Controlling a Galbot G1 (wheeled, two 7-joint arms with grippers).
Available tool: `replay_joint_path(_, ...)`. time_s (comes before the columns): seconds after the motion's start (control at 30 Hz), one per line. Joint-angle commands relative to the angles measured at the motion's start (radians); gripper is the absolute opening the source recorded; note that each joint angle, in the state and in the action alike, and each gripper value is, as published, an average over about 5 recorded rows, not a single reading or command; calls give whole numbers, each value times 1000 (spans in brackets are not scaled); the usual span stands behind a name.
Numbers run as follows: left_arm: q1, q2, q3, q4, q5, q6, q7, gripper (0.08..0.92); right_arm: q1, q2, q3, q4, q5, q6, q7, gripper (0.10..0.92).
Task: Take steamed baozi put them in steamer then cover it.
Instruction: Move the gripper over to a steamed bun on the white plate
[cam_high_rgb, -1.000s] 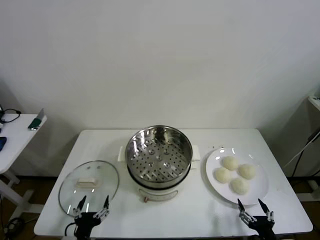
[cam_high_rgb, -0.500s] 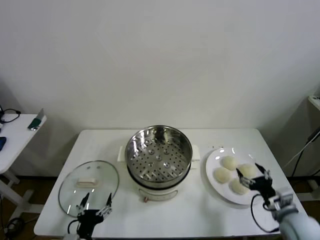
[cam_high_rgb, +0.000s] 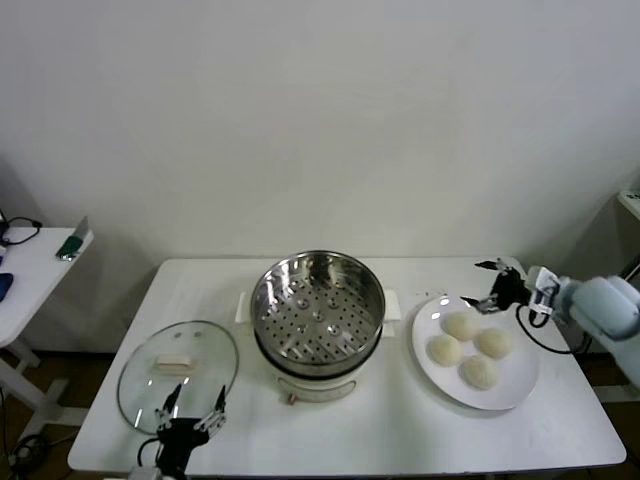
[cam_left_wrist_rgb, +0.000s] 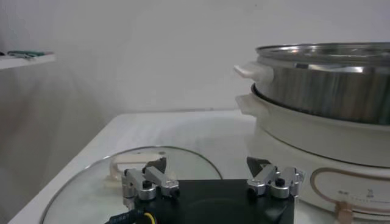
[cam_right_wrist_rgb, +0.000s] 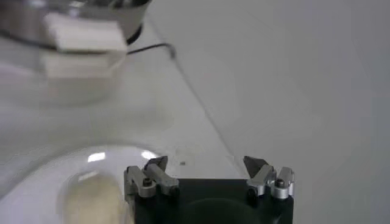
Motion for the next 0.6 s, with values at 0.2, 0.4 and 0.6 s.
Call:
replay_joint_path(0.2,8,-5,-1,11,-1,-16,-1,823,719,127,-880,-249,-45,87,-345,823)
replay_joint_path(0.4,5,-8,-3,9,-5,-19,0,823,624,192,-848,-286,-9,31,-312,823)
replay_joint_path(0.6,4,-8,-6,12,-5,-21,-1,823,506,254,-743,-364,-13,15,-241,823)
